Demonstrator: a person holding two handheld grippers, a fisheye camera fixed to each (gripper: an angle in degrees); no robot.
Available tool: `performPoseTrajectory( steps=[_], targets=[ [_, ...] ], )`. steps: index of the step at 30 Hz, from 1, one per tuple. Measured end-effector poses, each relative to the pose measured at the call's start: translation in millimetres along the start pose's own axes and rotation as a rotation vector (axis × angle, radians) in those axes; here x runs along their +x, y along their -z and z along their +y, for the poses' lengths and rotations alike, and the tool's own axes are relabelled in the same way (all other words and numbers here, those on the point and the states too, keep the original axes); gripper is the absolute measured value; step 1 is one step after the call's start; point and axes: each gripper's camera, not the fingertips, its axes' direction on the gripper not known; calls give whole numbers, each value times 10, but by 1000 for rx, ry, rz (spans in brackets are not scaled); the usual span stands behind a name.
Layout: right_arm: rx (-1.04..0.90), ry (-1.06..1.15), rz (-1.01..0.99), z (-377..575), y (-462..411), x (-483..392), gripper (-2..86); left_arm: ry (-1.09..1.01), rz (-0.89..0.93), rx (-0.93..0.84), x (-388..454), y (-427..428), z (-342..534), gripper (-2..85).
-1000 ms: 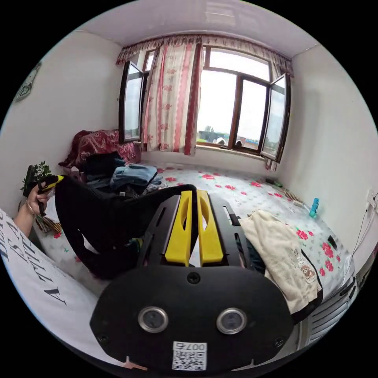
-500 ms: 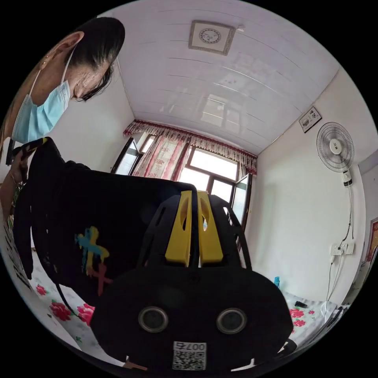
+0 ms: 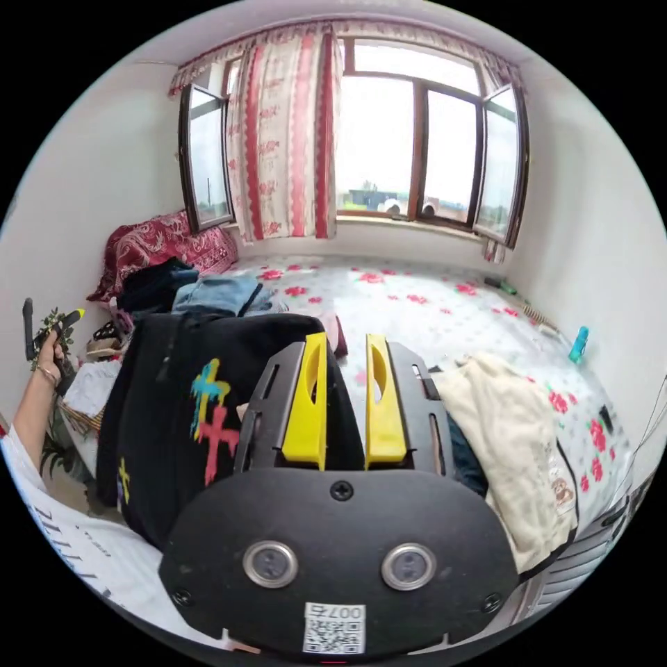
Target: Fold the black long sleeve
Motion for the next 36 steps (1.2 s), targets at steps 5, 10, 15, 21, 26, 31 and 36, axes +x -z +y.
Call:
performPoseTrajectory(
  steps=[5, 10, 15, 21, 26, 31, 36],
  targets=[
    [-497, -78, 20, 1688, -956, 394, 88, -56, 57, -340, -411, -543, 1918, 77],
    [-654, -109, 101, 2315, -1220, 568, 98, -65, 83, -666, -341, -737, 3191, 76],
    [-754, -145, 29, 2262, -1673, 744, 77, -98, 125, -737, -152, -977, 3429, 77],
    [-640, -52, 368, 1558, -1498, 1261, 32, -188, 139, -759, -36, -1089, 3401, 84],
    [-193, -345, 481, 1182, -591, 1815, 12, -114, 140, -759, -260, -867, 3558, 85],
    [-343, -201, -84, 1723, -931, 1233, 46, -50, 164, -776, -378, -606, 3924, 97],
    [-639, 85, -345, 2503, -1385, 382, 79, -22, 215, -857, -402, -492, 4269, 128]
  ],
)
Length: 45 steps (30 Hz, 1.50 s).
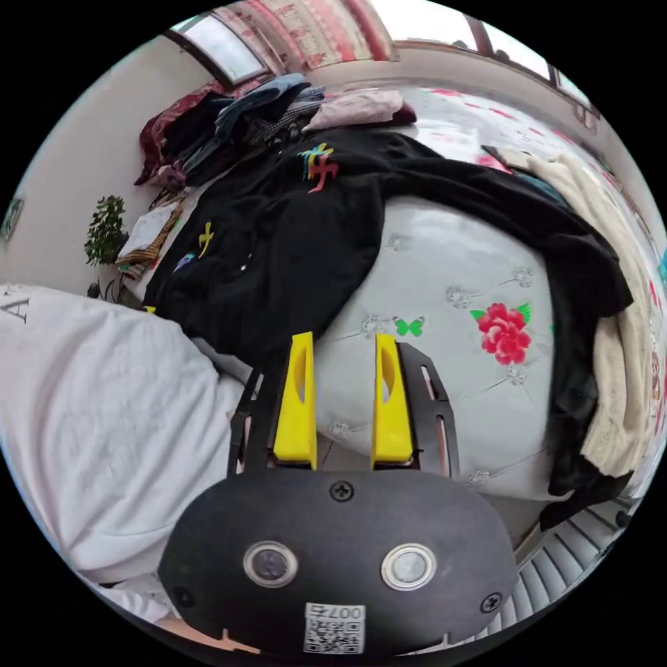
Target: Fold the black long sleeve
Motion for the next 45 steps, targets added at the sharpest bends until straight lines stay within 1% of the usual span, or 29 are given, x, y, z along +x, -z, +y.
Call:
performPoseTrajectory(
  steps=[5, 7, 9, 11, 13, 15, 18, 19, 20, 22, 24, 26, 28, 30, 32, 34, 36, 38, 40, 42, 44, 45],
  targets=[
    [-19, 192, 4, 17, -246, -230, 88, -38, -18, -61, 98, -268, 85, 136],
    [-60, 226, -9, -66, -244, -215, 91, -38, -72, -84, 151, -293, 50, 134],
    [-47, 223, 3, -106, -145, -114, 95, -32, -83, -114, 165, -298, 29, 134],
    [45, 120, -86, -72, 72, 183, 98, -34, -90, -115, 169, -275, 82, 131],
    [97, 63, -187, -19, 168, 353, 100, -42, -99, -104, 174, -264, 142, 129],
    [90, 55, -252, 3, 112, 380, 100, -41, -101, -98, 160, -253, 191, 125],
    [-17, 77, -355, -44, -305, 222, 98, -31, -101, -109, 121, -227, 233, 93],
    [-65, 68, -384, -86, -520, 142, 92, -36, -77, -103, 110, -196, 247, 62],
    [-113, 37, -370, -148, -697, 79, 83, -21, -52, -75, 90, -138, 265, 42],
    [-101, -16, -359, -268, -708, 41, 65, -11, -39, -71, 57, -31, 258, 25],
    [-28, -22, -418, -360, -420, 55, 49, -14, -20, -13, 27, 277, 280, 14],
    [91, -6, -471, -348, 229, 147, 29, -72, 59, 115, -16, 927, 413, 3],
    [115, -18, -450, -272, 654, 254, 16, -141, 65, 155, -36, 1285, 561, -1],
    [86, -35, -423, -190, 889, 341, 11, -201, 65, 145, -60, 1403, 704, -2],
    [121, -89, -246, -52, 973, 402, 13, -184, 61, 98, -170, 1174, 854, -3],
    [129, -152, -194, 1, 832, 396, 26, -114, 61, 24, -302, 797, 935, -3],
    [116, -142, -213, -6, 595, 237, 45, -28, 86, -31, -437, 460, 1021, -4],
    [96, -52, -216, -53, 280, -185, 69, 46, 118, -21, -575, 304, 1137, -5],
    [93, 48, -142, -110, 85, -586, 83, 62, 140, -10, -659, 322, 1169, -5],
    [79, 158, -116, -188, -89, -969, 92, 52, 131, -12, -707, 369, 1166, -5],
    [22, 312, -60, -308, -350, -1413, 102, 18, 125, -11, -722, 436, 1137, -6],
    [-5, 353, -38, -334, -429, -1506, 104, 13, 123, -10, -723, 450, 1130, -6]
  ],
)
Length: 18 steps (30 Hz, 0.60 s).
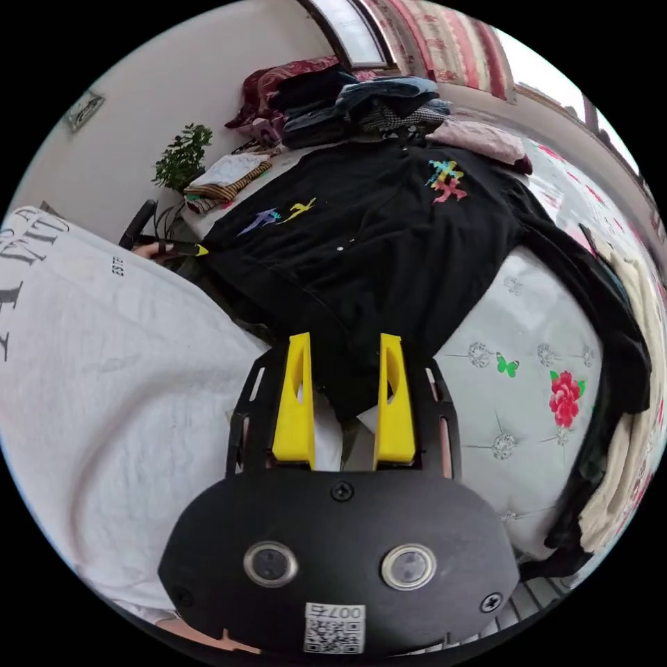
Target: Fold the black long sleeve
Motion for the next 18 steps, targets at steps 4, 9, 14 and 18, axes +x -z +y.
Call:
performPoseTrajectory(
  steps=[4, 9, 14, 18],
  targets=[
    [-205, 180, 70, -237, -552, -294, 102, -19, 12, 11, -7, 73, -35, -6],
    [-264, 342, 303, -390, -675, -527, 58, 8, 57, 21, -141, 158, -42, -6],
    [-73, 252, 229, -593, 57, -377, 19, 19, 169, 40, -347, 282, -29, -6],
    [31, 246, 196, -613, 707, -392, 9, -18, 235, 77, -378, 487, 80, -7]
  ],
)
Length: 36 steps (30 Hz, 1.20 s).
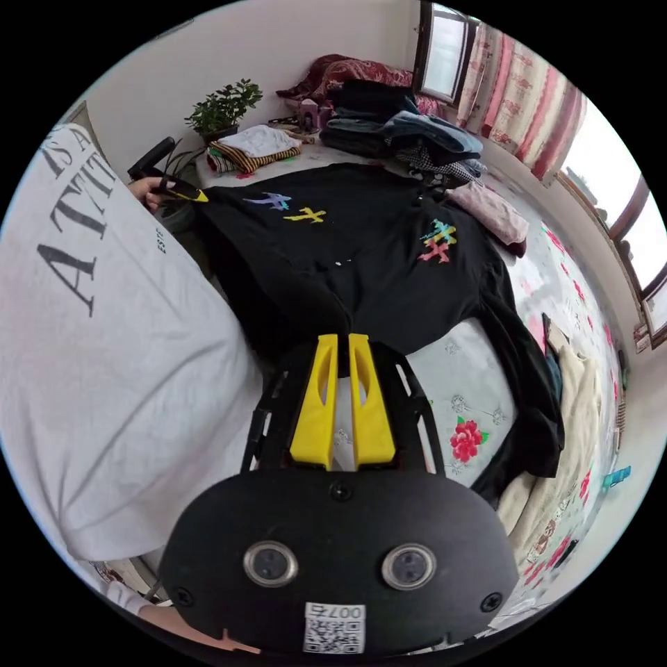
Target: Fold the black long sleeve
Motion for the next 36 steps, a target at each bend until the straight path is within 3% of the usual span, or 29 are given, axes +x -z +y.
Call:
performPoseTrajectory(
  steps=[3, 7, 12, 15, 19, 24, 27, 30, 32, 36],
  targets=[
    [-144, 90, -39, 36, -134, -69, 4, -10, -57, -22, -92, -7, 164, -7],
    [-500, 34, -273, 195, -1233, -54, 2, 238, -24, -198, -781, -807, 458, -7],
    [-344, 1, -349, -98, -737, 52, 4, 11, -133, -110, -331, -411, 475, -7],
    [-485, -22, -378, 81, -1150, 21, 8, 8, -177, -199, -524, -593, 614, -6],
    [-635, -275, -508, 261, -1853, 177, 22, 163, -138, -374, -973, -1427, 827, 4],
    [-696, -325, -515, 159, -1832, 318, 52, 120, -212, -424, -971, -1576, 833, 56],
    [-634, -372, -490, 77, -1554, 571, 68, 110, -276, -384, -1034, -1311, 753, 61],
    [-411, -484, -425, -108, -1173, 1003, 77, 94, -266, -233, -992, -933, 416, 62],
    [-244, -538, -358, -357, -987, 1360, 83, 24, -199, -116, -868, -789, -73, 82],
    [-123, -515, -248, -965, -964, 1806, 89, -111, -66, -11, -566, -919, -1098, 99]
  ],
)
